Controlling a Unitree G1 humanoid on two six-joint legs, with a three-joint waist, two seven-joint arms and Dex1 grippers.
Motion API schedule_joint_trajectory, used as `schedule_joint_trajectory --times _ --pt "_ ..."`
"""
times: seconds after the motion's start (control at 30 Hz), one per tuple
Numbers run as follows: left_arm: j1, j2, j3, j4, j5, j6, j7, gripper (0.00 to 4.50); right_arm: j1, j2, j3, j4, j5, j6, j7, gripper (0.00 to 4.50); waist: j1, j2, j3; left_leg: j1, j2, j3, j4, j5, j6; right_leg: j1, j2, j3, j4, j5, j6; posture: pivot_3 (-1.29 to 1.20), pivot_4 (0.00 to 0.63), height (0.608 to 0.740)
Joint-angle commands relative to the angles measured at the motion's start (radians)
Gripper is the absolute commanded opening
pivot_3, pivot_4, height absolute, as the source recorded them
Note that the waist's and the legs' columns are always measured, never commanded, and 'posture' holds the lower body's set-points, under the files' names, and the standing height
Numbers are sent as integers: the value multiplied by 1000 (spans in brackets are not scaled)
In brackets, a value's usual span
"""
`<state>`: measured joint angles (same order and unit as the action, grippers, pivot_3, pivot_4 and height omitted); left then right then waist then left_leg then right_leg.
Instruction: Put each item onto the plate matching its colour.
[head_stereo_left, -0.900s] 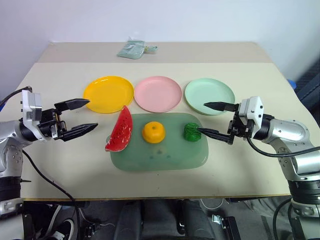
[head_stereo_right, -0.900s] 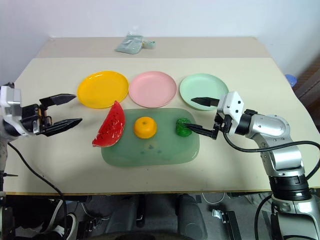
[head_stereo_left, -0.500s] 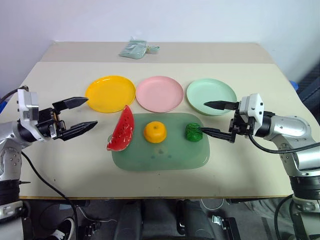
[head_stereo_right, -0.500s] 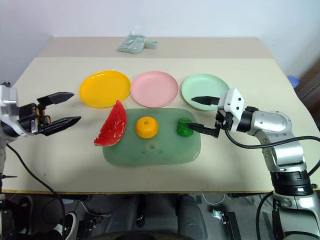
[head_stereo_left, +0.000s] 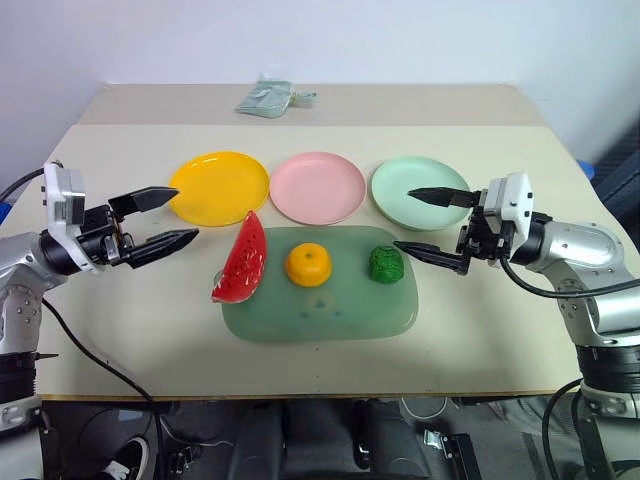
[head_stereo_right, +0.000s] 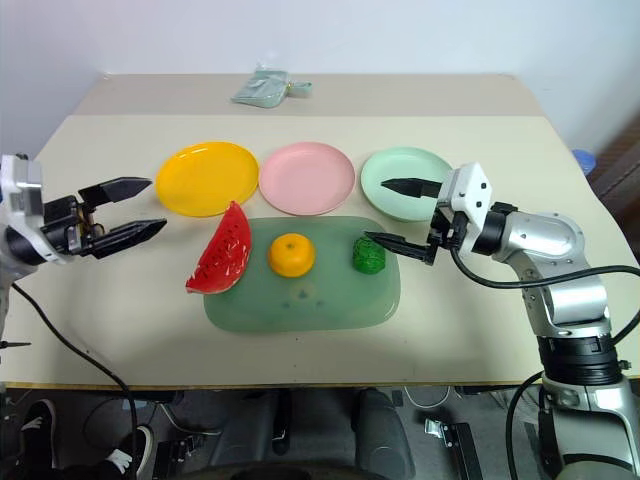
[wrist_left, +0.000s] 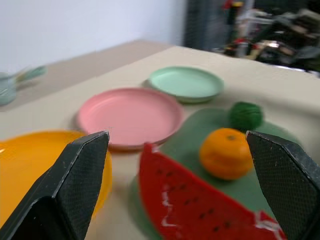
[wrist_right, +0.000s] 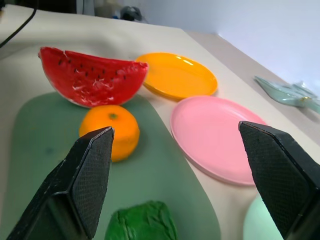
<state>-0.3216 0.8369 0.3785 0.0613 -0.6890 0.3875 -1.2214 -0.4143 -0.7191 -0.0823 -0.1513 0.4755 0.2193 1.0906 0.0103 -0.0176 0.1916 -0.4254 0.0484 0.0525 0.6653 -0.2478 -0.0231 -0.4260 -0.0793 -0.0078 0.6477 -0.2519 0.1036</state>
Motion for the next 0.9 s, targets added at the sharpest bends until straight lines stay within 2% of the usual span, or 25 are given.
schedule_joint_trajectory --times 0.03,0.57,0.67,0.7,0.83,0.87,0.9 --pt "9 -6 29 -82 -31 14 34 4500 -28 4 -1 -7 5 -11 9 4061 0 0 0 0 0 0 0 0 0 0 0 0 0 0 0 0 150 740" --pt "91 -25 86 -272 -68 113 264 4500 -137 59 53 69 8 5 32 4061 0 0 0 0 0 0 0 0 0 0 0 0 0 0 0 0 150 740" --pt "116 -26 109 -357 -140 204 333 4500 -160 79 52 72 3 1 19 4061 -3 0 0 0 0 0 0 0 0 0 0 0 0 0 0 0 150 740" --pt "124 -25 102 -397 -151 252 387 4500 -170 86 51 75 0 -2 16 4061 -4 0 0 0 0 0 0 0 0 0 0 0 0 0 0 0 150 740" --pt "161 20 23 -570 -26 413 641 4500 -167 94 56 86 -11 -24 26 4061 -3 0 0 0 0 -1 0 0 0 0 0 0 0 0 0 0 150 740" --pt "139 11 0 -588 2 439 709 4500 -164 97 57 88 -9 -25 28 4061 -2 0 0 0 0 -1 0 0 0 0 0 0 1 0 0 0 150 740" --pt "98 -29 -2 -595 -47 491 773 4500 -158 101 59 89 -11 -30 29 4061 1 0 0 0 0 -1 0 0 0 0 0 0 1 0 0 0 150 740"
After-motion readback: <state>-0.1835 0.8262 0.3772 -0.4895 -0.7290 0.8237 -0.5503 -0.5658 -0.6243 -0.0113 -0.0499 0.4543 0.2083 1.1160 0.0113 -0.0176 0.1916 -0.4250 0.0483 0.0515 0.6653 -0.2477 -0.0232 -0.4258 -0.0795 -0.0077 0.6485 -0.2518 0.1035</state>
